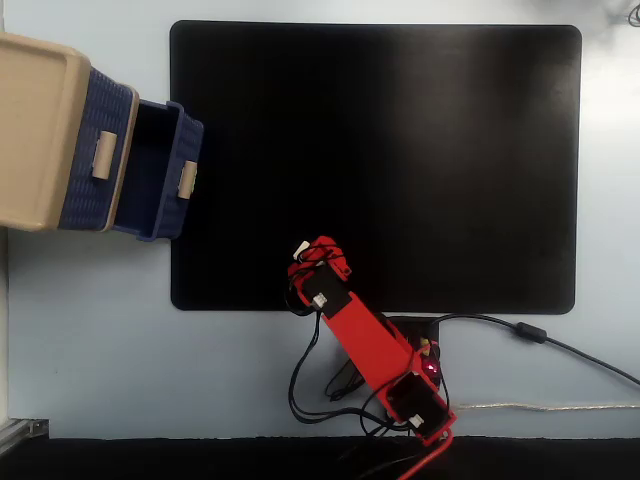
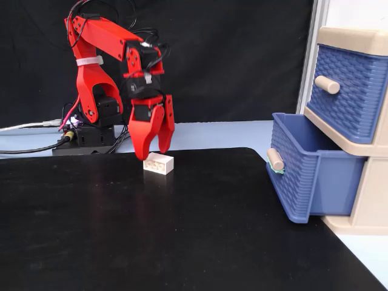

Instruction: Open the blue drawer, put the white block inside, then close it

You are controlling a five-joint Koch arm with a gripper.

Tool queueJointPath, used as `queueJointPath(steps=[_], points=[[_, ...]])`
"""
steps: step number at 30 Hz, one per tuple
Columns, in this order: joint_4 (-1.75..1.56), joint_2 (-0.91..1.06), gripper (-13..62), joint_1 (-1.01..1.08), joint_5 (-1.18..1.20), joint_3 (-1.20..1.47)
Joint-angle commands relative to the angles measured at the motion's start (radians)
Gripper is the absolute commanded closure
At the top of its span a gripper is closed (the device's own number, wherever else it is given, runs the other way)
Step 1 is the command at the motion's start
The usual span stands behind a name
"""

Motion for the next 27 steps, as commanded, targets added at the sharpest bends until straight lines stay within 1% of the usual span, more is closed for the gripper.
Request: queueJointPath(steps=[1, 8, 13, 14, 24, 26, 27], points=[[-0.015, 0.005, 19.2, 0.015, -0.04, -0.002], [-0.025, -0.025, 20.8, 0.017, -0.046, 0.021], [-0.026, -0.035, 33.9, 0.015, -0.044, 0.02], [-0.026, -0.035, 35.3, 0.015, -0.044, 0.02], [-0.029, -0.032, 35.6, 0.025, -0.04, 0.032], [-0.032, -0.031, 36.3, 0.029, -0.038, 0.035], [-0.032, -0.028, 39.0, 0.032, -0.038, 0.041]])
